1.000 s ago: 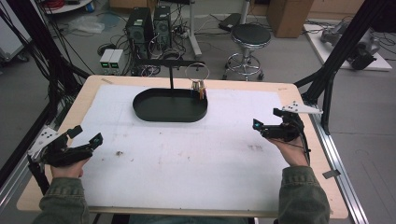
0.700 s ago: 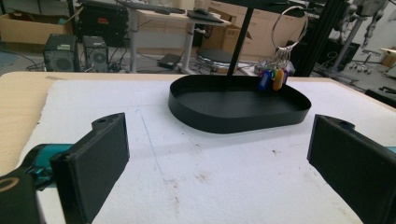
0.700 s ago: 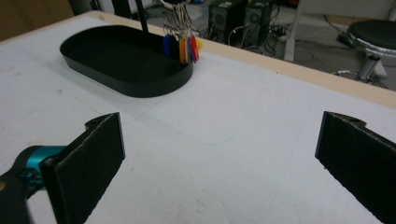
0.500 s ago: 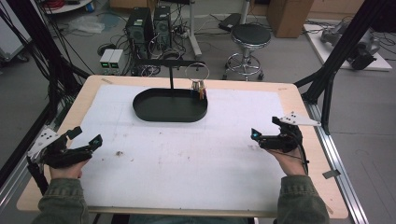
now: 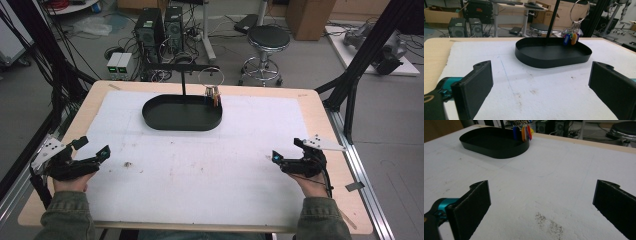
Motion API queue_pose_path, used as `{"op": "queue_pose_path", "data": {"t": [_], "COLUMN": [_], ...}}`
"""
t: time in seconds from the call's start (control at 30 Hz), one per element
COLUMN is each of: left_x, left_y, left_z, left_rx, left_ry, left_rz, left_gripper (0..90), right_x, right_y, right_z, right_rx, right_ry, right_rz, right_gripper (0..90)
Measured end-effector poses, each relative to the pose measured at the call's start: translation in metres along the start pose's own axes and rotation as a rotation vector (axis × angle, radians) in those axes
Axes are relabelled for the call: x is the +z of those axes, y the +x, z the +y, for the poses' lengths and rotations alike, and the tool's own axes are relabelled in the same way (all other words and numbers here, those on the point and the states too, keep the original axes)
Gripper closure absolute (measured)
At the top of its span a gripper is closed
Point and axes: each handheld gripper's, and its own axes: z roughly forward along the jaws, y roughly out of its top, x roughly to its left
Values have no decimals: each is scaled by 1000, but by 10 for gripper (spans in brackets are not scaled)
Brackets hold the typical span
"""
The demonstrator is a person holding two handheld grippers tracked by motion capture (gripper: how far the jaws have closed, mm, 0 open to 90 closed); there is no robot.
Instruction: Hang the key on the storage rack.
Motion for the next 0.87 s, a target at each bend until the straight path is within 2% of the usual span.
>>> {"op": "queue_pose_path", "data": {"t": [0.1,0.13,0.17,0.2,0.27,0.33,0.37,0.4,0.43,0.57,0.87], "left_x": [0,0,0,0,0,0,0,0,0,1,1], "left_y": [0,0,0,0,-1,-1,-1,-1,-1,-1,-2], "left_z": [0,0,0,0,0,0,0,1,1,1,1], "left_rx": [2,1,1,1,3,4,4,5,7,10,7], "left_ry": [-1,1,2,1,0,-2,-4,-5,-6,-8,-9], "left_rz": [0,2,2,1,0,0,2,2,3,7,2], "left_gripper": [60,60,60,60,60,60,60,60,60,60,60], "right_x": [-6,-11,-13,-13,-17,-20,-21,-21,-23,-24,-22], "right_y": [-1,-1,0,0,1,4,5,5,7,7,7], "right_z": [-4,-8,-10,-10,-12,-12,-11,-11,-10,-11,-12], "right_rx": [15,37,38,38,48,36,27,27,30,40,29], "right_ry": [-37,-82,-110,-110,-152,-181,-215,-215,-245,-264,-245], "right_rz": [-23,-47,-56,-56,-87,-122,-144,-144,-163,-166,-162], "right_gripper": [4,4,4,4,4,4,4,4,4,4,4]}}
